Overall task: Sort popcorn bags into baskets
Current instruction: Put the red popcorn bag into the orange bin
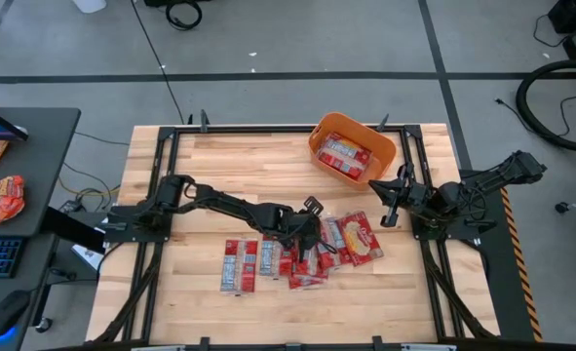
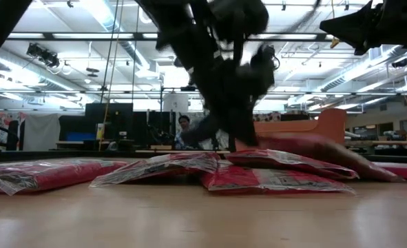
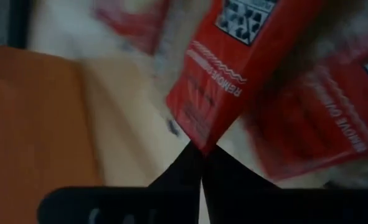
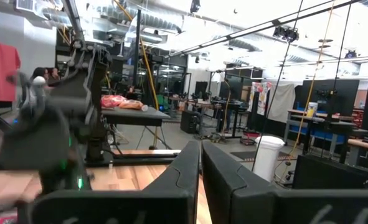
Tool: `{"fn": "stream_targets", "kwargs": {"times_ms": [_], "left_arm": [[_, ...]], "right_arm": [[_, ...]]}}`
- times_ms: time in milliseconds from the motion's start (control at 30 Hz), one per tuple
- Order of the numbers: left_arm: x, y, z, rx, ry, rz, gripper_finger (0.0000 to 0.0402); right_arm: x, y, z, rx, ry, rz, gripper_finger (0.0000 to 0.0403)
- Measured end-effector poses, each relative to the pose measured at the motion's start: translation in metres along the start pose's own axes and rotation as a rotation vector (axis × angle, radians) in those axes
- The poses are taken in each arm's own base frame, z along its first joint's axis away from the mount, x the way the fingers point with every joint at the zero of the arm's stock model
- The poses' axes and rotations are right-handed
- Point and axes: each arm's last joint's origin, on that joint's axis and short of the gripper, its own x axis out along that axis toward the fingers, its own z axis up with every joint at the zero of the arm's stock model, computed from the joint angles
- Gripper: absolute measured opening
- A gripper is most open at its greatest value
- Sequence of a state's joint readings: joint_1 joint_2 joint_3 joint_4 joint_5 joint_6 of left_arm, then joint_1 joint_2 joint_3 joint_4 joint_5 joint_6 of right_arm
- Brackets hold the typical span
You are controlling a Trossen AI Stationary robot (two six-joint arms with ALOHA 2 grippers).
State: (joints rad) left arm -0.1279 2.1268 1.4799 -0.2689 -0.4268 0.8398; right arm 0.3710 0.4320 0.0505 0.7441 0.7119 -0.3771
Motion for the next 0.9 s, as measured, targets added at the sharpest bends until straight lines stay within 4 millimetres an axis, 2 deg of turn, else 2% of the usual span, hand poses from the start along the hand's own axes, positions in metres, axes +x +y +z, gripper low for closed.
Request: {"fn": "stream_targets", "kwargs": {"times_ms": [133,367,533,900], "left_arm": [[-0.033,0.026,0.0,-0.042,-0.035,0.084,0.0005],[-0.07,0.072,-0.022,-0.247,-0.059,0.202,0.0003],[-0.077,0.095,-0.035,-0.331,-0.053,0.311,0.0002],[-0.069,0.141,-0.065,-0.601,-0.17,0.529,0.0001]], "right_arm": [[0.0,0.0,0.0,0.0,0.001,0.0,0.0025],[0.0,0.0,0.0,-0.002,0.002,0.0,0.0025],[0.0,0.0,0.0,-0.001,0.001,0.0,0.0025],[0.0,0.0,0.0,-0.003,0.001,-0.001,0.0025]]}}
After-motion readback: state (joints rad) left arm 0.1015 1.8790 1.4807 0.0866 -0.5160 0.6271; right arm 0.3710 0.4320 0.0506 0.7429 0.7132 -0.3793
